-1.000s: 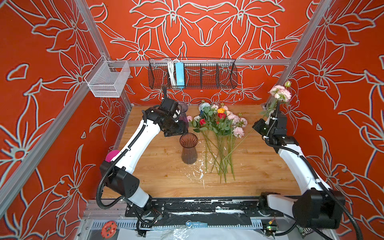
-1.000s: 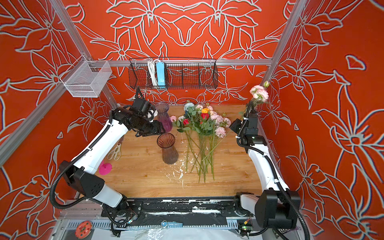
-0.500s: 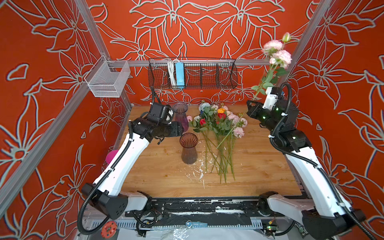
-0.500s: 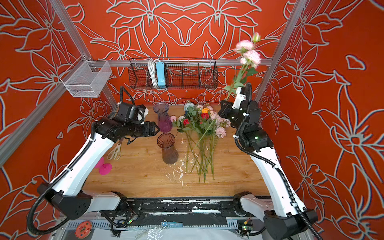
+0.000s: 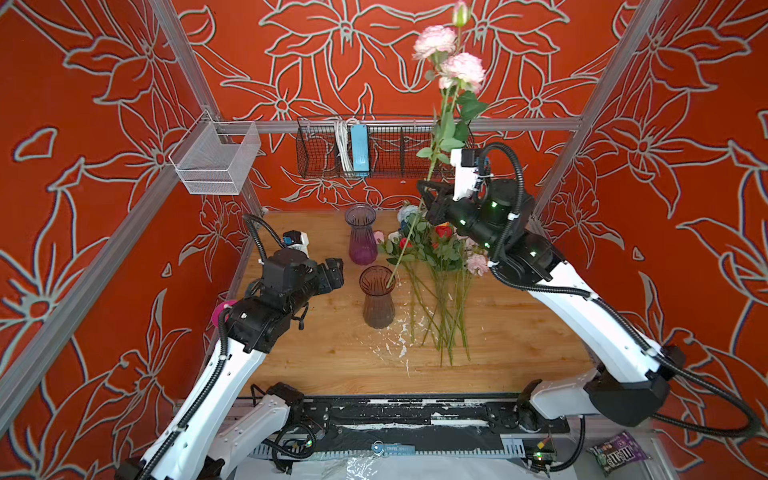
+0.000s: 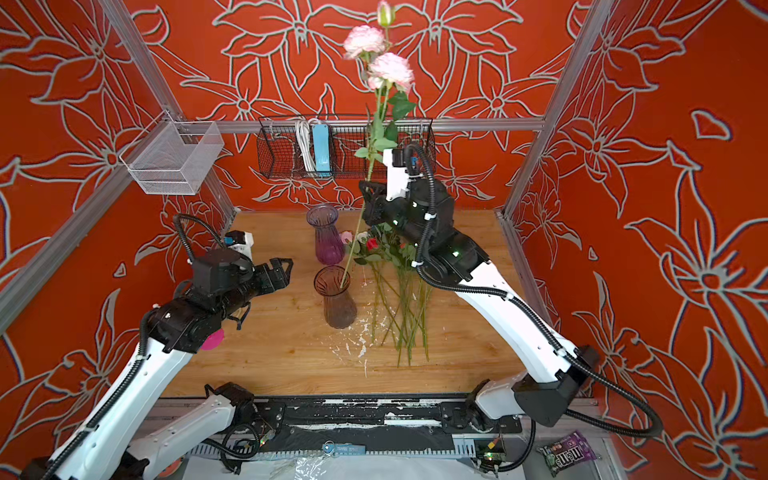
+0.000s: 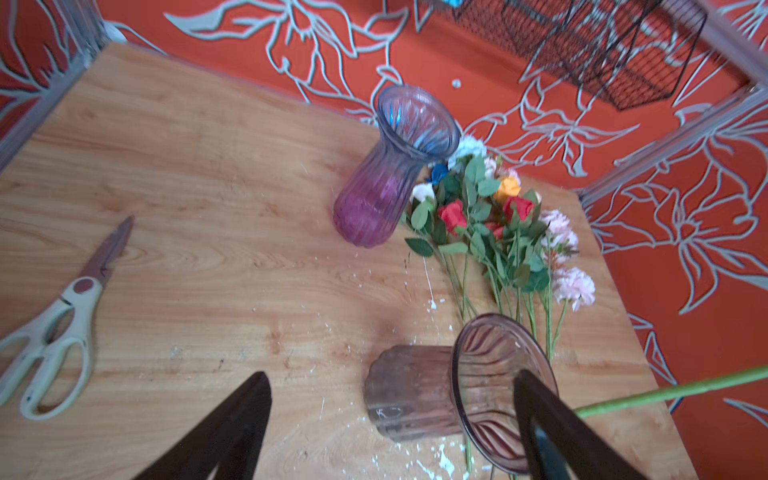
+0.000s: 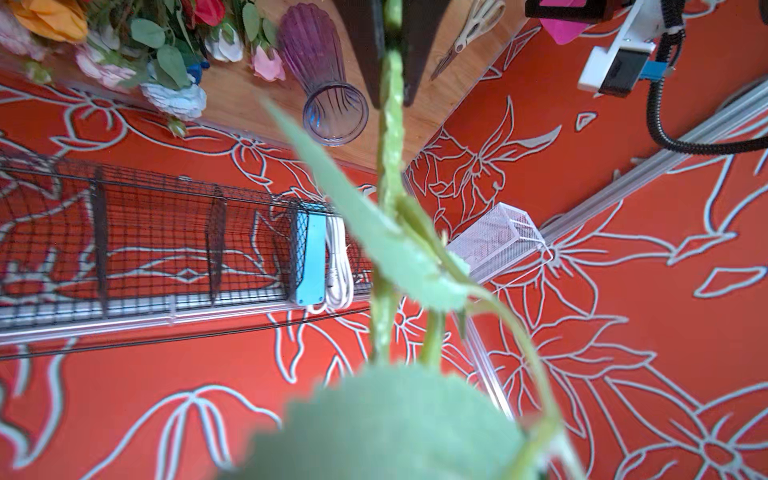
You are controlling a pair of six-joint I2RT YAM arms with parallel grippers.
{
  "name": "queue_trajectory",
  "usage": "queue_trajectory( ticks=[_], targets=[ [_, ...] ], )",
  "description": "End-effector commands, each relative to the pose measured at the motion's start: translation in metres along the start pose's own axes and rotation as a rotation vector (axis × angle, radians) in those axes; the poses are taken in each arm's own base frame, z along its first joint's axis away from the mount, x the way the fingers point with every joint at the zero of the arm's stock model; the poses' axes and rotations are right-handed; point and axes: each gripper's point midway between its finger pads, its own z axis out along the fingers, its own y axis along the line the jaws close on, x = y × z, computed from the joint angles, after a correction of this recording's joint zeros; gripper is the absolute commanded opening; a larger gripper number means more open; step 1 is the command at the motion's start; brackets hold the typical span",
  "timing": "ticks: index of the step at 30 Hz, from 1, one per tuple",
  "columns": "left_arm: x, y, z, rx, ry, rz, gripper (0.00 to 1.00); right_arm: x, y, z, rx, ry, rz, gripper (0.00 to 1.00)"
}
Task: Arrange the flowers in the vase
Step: 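Lower the rose stem into the vase with the right gripper while the left steadies it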
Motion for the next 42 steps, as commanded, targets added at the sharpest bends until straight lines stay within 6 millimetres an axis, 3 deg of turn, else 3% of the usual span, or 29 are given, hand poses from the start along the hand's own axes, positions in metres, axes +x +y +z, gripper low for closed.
queue_trajectory(
  ticks=[1, 8, 13, 22, 27, 36, 39, 42],
  targets=[
    [-0.014, 0.001, 0.001, -0.006, -0.066, -0.028, 0.92, -0.008, 0.014, 0.009, -0.015, -0.035, -0.107, 0.06],
    [-0.012, -0.006, 0.006, 0.053, -0.091, -0.021, 0.95, 0.069, 0.020, 0.043, -0.086, 0.092, -0.125, 0.07],
    [-0.002, -0.025, 0.008, 0.179, -0.061, 0.015, 0.97, 0.122, 0.019, 0.057, -0.114, 0.173, -0.109, 0.09],
    [0.003, -0.017, 0.014, 0.141, -0.063, 0.044, 0.97, 0.168, 0.020, 0.056, -0.119, 0.246, -0.103, 0.16],
    [0.006, -0.018, 0.018, 0.149, -0.053, 0.049, 0.97, 0.178, 0.016, 0.049, -0.114, 0.261, -0.092, 0.16],
    [0.012, -0.019, 0.020, 0.161, -0.041, 0.052, 0.97, 0.162, 0.011, 0.023, -0.078, 0.240, -0.087, 0.21],
    [0.014, -0.019, 0.018, 0.174, -0.042, 0.047, 0.96, 0.154, -0.001, 0.010, -0.007, 0.228, -0.087, 0.24],
    [0.011, -0.024, 0.006, 0.210, -0.063, 0.082, 0.94, 0.152, -0.033, -0.009, 0.158, 0.238, -0.082, 0.30]
  ],
)
